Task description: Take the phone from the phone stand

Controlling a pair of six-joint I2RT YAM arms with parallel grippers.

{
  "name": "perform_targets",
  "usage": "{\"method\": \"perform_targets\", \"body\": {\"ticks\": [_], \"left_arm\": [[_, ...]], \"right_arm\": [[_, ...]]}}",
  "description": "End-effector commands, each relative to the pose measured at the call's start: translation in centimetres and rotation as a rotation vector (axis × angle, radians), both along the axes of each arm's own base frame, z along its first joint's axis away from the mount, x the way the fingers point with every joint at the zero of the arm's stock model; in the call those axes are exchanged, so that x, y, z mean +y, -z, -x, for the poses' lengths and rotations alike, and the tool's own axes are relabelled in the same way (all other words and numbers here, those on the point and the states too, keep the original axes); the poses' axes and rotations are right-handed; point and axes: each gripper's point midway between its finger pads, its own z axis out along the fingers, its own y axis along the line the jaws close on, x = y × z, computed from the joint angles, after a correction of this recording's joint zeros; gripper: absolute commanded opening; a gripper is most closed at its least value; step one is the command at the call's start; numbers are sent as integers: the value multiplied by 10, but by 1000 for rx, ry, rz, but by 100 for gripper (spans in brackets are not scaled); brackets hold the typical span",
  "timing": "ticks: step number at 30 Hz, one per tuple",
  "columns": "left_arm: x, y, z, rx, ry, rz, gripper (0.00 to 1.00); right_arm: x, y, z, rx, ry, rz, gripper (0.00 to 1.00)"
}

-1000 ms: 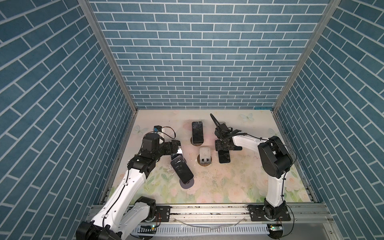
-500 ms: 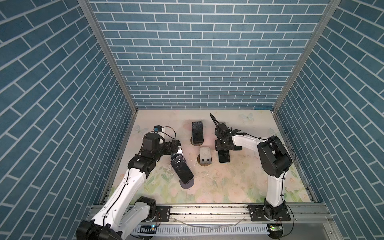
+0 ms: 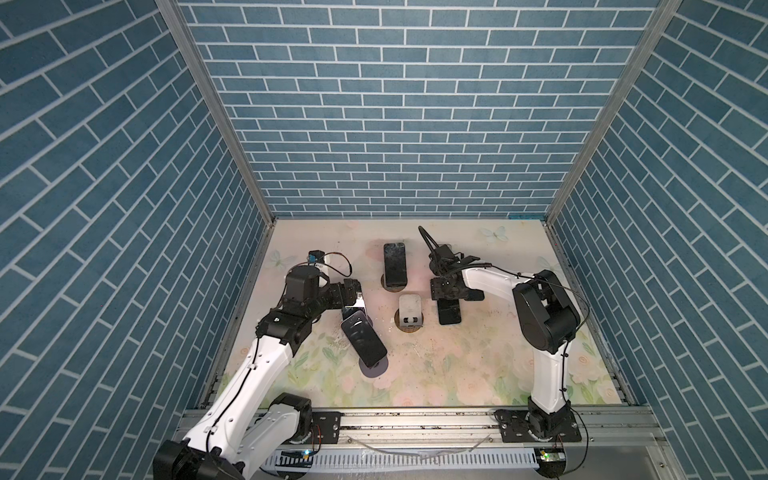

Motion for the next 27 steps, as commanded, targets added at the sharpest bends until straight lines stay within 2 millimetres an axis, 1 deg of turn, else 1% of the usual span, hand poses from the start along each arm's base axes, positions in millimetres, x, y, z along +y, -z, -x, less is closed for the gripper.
{"method": "perform_targets", "body": {"ticks": [1,11,18,27], "left_arm": [[-3,-1,0,-9,12,0,100],[-2,0,1,-7,12,-4,100],[-2,2,1,-4,12,-5,100],[-1,2,3,-5,12,-5,100]], "right_arm": [[-15,15,7,54,38,77,73],[-16,17,10,64,41,85,80],[-17,18,10,65,42,84,80],[-12,13,8,57,36,64,80]]}}
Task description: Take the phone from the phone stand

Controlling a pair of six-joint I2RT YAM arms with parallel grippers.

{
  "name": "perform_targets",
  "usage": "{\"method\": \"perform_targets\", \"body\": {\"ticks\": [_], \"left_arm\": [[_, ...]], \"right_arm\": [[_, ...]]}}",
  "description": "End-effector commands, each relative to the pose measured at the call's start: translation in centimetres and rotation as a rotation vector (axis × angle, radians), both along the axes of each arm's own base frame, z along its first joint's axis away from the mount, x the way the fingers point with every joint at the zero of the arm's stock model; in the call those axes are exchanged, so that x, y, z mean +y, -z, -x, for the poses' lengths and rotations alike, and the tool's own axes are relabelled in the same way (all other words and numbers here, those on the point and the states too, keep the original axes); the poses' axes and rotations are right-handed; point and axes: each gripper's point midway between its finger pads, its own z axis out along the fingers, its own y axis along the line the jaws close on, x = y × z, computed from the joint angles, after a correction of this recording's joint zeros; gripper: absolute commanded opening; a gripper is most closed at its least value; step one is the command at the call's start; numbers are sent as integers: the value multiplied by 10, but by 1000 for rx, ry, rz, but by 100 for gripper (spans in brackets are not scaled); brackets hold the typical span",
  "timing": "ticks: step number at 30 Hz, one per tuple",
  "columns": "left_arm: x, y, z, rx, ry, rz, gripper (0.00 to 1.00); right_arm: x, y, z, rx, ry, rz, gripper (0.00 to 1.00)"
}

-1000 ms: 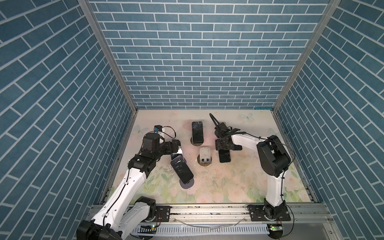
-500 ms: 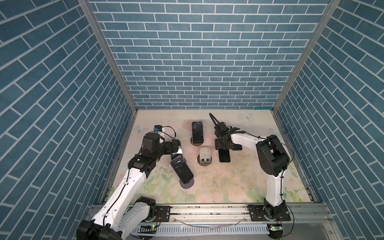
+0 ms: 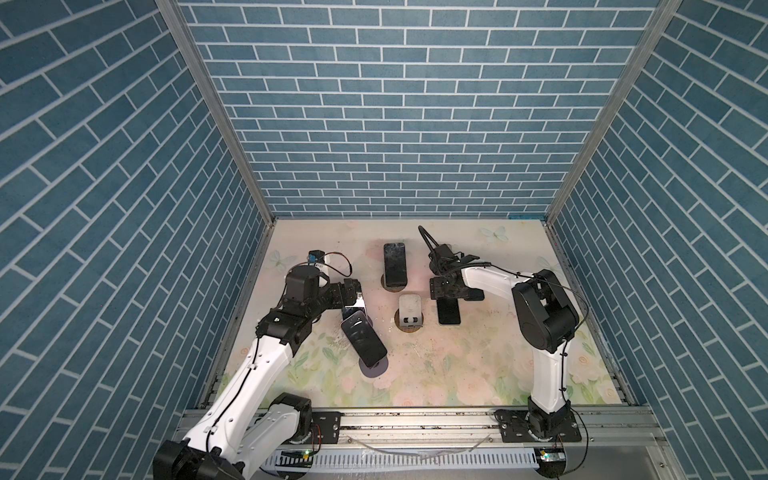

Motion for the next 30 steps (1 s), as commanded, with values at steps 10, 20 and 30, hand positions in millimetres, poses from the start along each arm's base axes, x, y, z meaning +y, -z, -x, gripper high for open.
{"method": "perform_targets", "body": {"ticks": [10,20,30], "left_arm": [[3,2,5,-3,-5,-20,100],[6,1,7,-2,-13,-34,100],[1,2,1,2,2,-26,100]], "right_arm": [[-5,-7,2,1,19,9,83],[2,-68,-12,-159,-24,-19,85],[33,-120,2,-258,-95,-25,87]]}}
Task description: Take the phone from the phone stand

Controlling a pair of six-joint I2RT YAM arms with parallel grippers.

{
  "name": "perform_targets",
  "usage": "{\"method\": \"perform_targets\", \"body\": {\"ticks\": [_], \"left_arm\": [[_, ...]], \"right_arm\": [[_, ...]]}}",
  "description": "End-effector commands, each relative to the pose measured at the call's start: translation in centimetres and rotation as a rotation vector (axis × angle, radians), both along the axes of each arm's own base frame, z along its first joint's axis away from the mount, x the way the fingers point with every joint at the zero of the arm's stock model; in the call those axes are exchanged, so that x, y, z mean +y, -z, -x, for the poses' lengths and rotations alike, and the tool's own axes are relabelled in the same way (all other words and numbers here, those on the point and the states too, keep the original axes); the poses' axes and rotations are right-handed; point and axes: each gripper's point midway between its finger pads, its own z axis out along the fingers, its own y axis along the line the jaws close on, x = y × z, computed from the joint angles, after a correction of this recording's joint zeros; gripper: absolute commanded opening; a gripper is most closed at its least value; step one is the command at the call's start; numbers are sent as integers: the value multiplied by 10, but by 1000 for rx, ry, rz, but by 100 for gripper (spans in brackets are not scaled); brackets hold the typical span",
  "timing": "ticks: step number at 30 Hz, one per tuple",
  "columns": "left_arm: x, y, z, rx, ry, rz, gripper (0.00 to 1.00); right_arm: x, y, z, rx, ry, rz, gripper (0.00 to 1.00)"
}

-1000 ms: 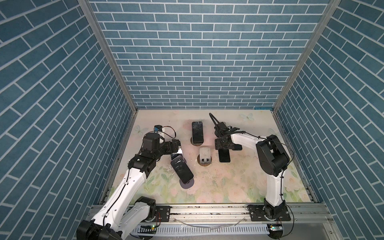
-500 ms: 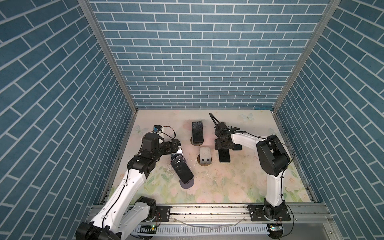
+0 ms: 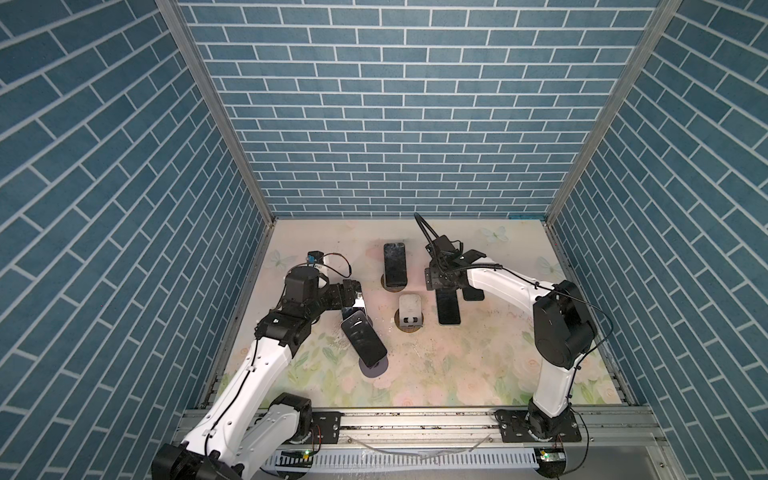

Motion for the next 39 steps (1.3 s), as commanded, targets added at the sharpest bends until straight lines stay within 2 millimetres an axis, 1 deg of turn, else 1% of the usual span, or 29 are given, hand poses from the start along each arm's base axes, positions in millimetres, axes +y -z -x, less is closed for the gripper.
{"method": "perform_targets", "body": {"ticks": [1,5,8,11,21,24,29,32,39], "left_arm": [[-2,0,-2,-4,12,-6,100],[-2,-2,-3,-11,10,-4,100],[-3,-3,-4,-17,8,0,100],[-2,-3,-4,-15,6,-2,100],[0,1,-2,-10,4,-15,100],[-1,2,-1,-10,6,-9,100],[0,2,2,-13,4,-8,100],[1,2,4,-16,2,-9,100],[3,2,7,-19,-3,-8,100]], "right_arm": [[9,-39,2,-69,-27,-19,88],[31,-47,10,-72,-85,-51,89],[47,-47,17,-52,-123,-85,89],[62,-42,26,-20,-156,-118,90],[94,-19,58,87,-194,-174,92],[97,-10,65,107,-178,-156,92],[91,3,72,126,-139,-107,92],[91,9,75,143,-128,-105,92],[94,25,83,196,-120,-103,84]]}}
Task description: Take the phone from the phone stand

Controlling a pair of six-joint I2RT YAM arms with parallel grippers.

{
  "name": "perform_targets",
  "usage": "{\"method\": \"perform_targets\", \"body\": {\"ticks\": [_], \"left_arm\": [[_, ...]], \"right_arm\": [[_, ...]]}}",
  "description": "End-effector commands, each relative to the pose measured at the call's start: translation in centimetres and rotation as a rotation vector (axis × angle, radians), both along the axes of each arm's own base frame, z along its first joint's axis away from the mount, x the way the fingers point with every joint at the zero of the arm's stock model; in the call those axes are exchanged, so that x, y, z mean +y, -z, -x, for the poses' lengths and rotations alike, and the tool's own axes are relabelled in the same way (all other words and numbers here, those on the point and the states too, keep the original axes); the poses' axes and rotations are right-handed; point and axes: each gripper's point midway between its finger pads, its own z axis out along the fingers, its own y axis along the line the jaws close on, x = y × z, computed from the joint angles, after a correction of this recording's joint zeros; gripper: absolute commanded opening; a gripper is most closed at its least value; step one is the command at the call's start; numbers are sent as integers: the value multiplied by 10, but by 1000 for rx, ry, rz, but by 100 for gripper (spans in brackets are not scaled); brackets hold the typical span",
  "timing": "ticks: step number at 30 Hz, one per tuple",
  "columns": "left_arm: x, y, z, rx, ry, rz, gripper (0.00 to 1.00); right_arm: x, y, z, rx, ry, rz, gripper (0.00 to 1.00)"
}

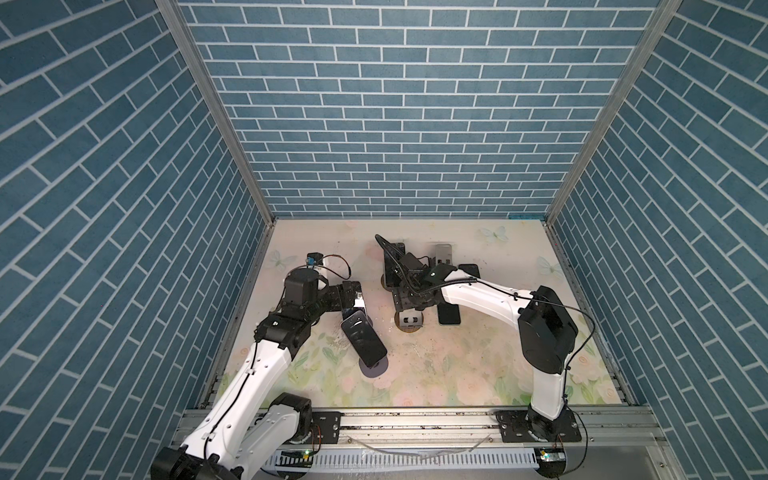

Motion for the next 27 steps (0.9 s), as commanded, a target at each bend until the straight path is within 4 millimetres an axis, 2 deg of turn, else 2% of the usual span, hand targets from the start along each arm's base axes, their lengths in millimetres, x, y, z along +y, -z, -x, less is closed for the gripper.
{"method": "perform_targets", "body": {"ticks": [1,7,9,10,16,20,23,27], "left_arm": [[2,3,3,-2,-1,-12,100],[2,3,3,-5,-3,-13,100],[2,3,3,-4,-4,-12,100],[2,3,3,-4,-4,-12,100],[4,3,5,-2,-9,-14,100],[5,1,6,-6,-15,-15,100],[5,1,7,-5,-16,-16,100],[7,1,6,-2,-21,-26,100]], "right_arm": [[-1,9,6,45,38,16,83],[-2,11,8,52,33,21,73],[0,8,8,47,17,10,58],[2,6,8,44,9,5,57],[8,-11,5,11,-29,-35,57],[5,-29,1,-29,-39,-43,56],[-4,-43,-4,-56,-25,-55,56],[-29,-58,-17,-80,32,-86,56]]}}
